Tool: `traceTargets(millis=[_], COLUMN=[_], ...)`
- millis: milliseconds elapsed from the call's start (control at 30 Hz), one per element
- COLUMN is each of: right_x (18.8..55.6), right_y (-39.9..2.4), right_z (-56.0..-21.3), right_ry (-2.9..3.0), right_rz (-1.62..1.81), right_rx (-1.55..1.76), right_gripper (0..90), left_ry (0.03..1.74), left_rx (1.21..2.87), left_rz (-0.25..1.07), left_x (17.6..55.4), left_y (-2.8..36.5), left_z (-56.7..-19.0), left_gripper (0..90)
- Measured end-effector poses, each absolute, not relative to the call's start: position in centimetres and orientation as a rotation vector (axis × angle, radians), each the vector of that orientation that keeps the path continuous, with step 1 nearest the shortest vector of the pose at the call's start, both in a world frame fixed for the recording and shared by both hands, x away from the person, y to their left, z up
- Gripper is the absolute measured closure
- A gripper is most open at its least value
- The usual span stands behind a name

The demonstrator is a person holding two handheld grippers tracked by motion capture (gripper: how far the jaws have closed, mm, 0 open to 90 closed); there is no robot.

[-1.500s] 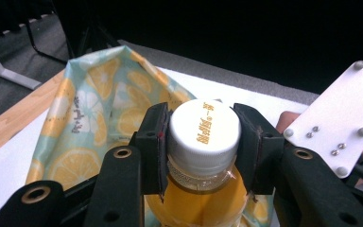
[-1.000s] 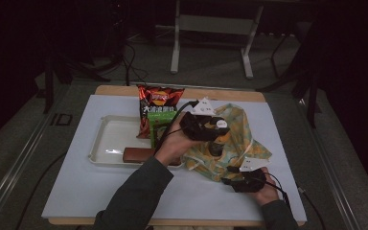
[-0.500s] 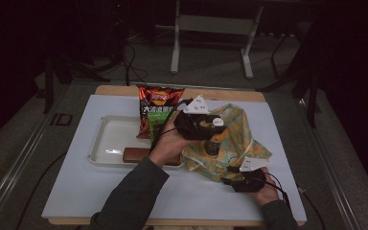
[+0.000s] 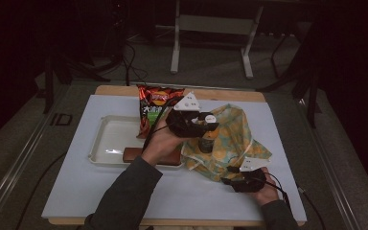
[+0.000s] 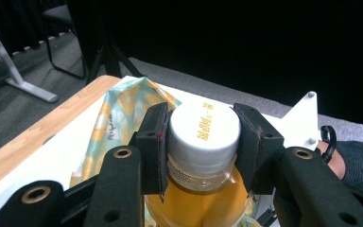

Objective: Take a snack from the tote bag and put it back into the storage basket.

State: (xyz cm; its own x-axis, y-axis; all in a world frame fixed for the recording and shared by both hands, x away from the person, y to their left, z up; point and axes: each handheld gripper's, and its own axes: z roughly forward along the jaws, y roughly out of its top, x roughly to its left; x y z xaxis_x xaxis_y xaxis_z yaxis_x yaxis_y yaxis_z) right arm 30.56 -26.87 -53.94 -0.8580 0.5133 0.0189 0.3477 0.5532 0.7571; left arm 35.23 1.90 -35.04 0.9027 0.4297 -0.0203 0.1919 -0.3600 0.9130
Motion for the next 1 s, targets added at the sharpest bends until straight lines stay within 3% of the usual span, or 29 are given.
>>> traceTargets(millis=[1000], right_x=[30.6], right_y=[-26.9], right_z=[-53.9], right_ry=[2.583], right_rz=[1.192], right_rx=[0.728], right_gripper=[45.7], left_ry=[0.5], left_rx=[1.929], left_rz=[0.308], left_x=[34.6], left_y=[6.8], left_z=[-34.9], left_gripper=[58.0])
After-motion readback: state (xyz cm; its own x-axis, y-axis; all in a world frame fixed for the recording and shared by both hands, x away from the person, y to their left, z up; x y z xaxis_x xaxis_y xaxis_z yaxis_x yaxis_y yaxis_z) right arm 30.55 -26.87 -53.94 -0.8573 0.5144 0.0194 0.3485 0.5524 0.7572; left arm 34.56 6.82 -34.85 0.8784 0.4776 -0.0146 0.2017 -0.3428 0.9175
